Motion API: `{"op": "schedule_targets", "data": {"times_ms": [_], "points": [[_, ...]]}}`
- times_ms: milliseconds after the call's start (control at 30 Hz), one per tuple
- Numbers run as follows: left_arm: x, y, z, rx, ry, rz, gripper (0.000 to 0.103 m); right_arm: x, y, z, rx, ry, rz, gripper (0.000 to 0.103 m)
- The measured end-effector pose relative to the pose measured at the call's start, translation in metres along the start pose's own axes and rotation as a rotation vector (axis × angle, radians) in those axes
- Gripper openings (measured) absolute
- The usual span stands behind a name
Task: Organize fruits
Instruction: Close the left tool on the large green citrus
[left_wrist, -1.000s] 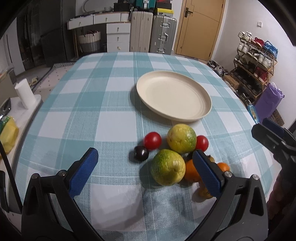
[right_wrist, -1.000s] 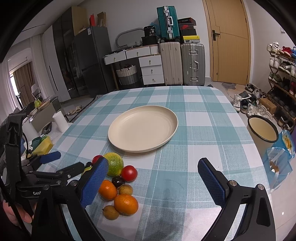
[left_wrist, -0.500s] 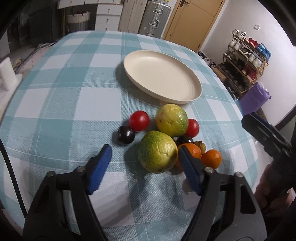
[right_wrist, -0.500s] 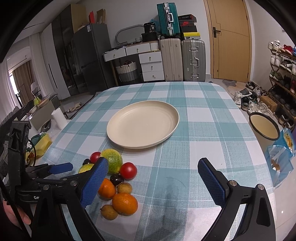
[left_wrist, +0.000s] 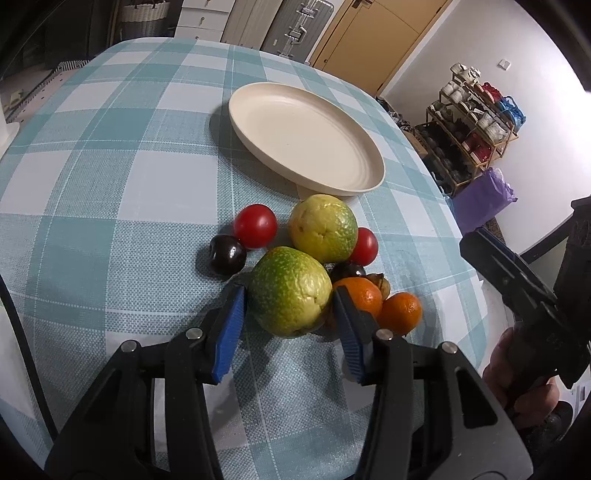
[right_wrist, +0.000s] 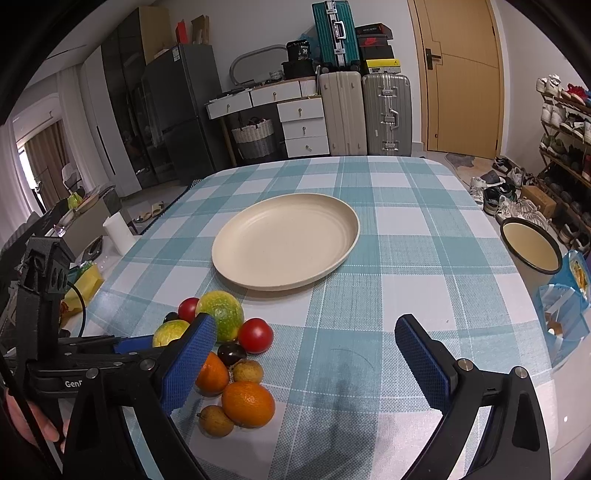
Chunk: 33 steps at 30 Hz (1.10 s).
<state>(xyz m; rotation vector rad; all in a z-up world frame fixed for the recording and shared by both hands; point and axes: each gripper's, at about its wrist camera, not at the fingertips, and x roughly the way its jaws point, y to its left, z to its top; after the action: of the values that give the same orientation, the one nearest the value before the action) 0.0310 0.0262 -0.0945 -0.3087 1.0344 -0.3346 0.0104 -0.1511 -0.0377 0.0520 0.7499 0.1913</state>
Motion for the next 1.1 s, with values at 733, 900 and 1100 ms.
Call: {"op": "schedule_targets", "data": {"times_ms": [733,900,1100], "points": [[-0.058,0.018,0.006,0.067,-0.093,0.019,0.043,0.031,0.024,0.014,-0.051,0.091,0.191,0.099],[-0.059,0.03,0.012,0.06,-0.104,0.026,0.016,0.048,0.036,0.017,-0.076,0.134,0.216,0.099],[-0.048,0.047,0.008,0.012,-0.097,-0.024,0.017,0.068,0.048,0.01,-0.081,0.179,0.233,0.099]]}}
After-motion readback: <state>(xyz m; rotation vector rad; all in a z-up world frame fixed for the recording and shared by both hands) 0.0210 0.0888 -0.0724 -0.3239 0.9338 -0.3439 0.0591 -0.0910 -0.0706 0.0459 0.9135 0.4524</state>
